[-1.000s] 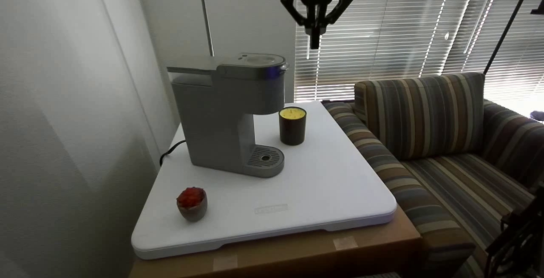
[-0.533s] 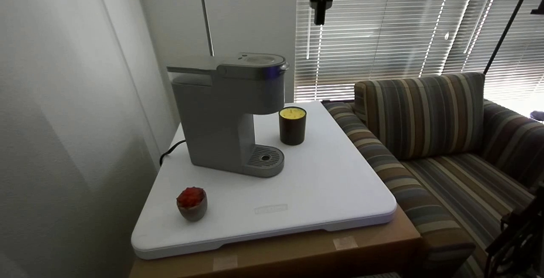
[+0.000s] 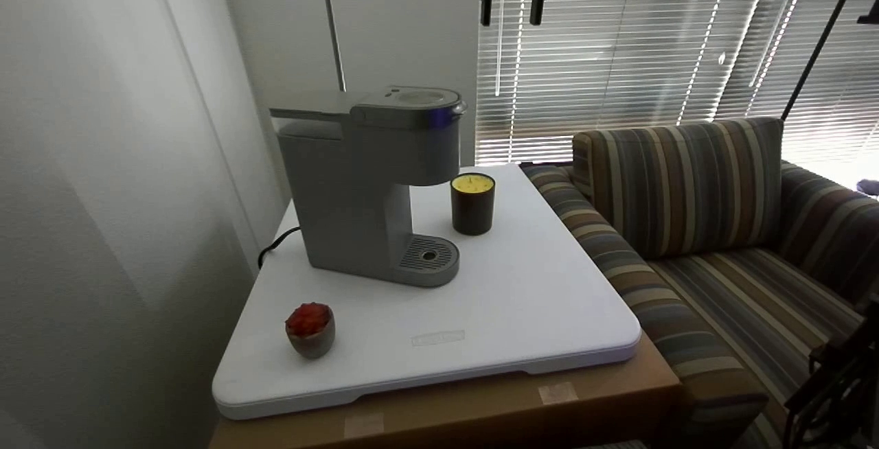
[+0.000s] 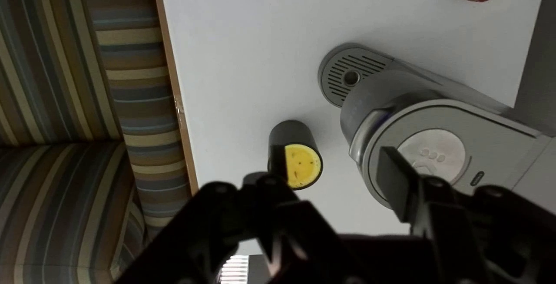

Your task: Close the lid of the machine

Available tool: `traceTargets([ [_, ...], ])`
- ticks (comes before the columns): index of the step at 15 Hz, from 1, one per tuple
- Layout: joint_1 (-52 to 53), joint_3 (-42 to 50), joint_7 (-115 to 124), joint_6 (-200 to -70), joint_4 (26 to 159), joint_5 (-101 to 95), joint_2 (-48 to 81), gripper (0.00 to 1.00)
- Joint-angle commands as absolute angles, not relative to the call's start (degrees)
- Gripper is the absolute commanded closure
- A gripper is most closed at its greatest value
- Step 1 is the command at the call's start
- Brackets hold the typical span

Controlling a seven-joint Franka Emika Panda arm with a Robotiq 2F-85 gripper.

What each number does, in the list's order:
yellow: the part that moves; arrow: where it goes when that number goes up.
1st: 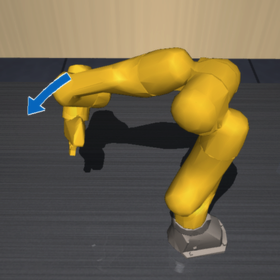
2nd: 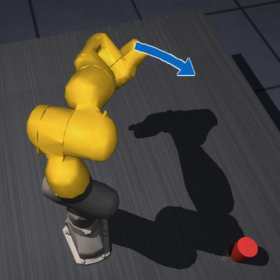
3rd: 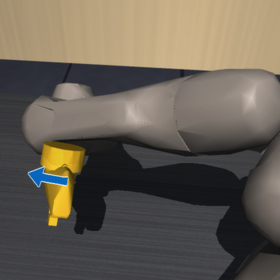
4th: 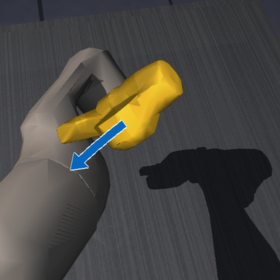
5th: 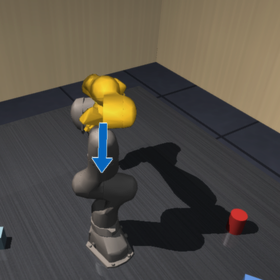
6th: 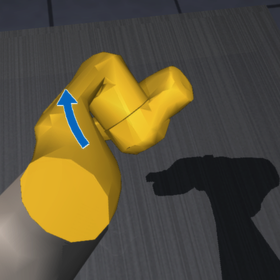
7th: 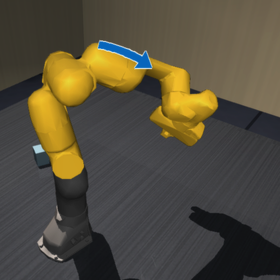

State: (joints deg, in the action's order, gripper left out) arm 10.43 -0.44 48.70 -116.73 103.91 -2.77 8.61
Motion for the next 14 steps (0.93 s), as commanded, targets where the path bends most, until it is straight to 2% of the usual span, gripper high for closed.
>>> traceTargets([
  [1, 8.9, -1.5, 46.5, -115.4, 103.3, -1.7, 8.2, 0.11],
  [2, 8.9, -1.6, 46.4, -115.5, 103.3, -1.8, 8.2, 0.04],
  [4, 8.9, -1.6, 46.3, -115.6, 103.4, -1.7, 8.1, 0.00],
  [14, 9.5, -2.0, 48.3, -116.5, 103.3, -2.6, 8.6, 0.00],
])
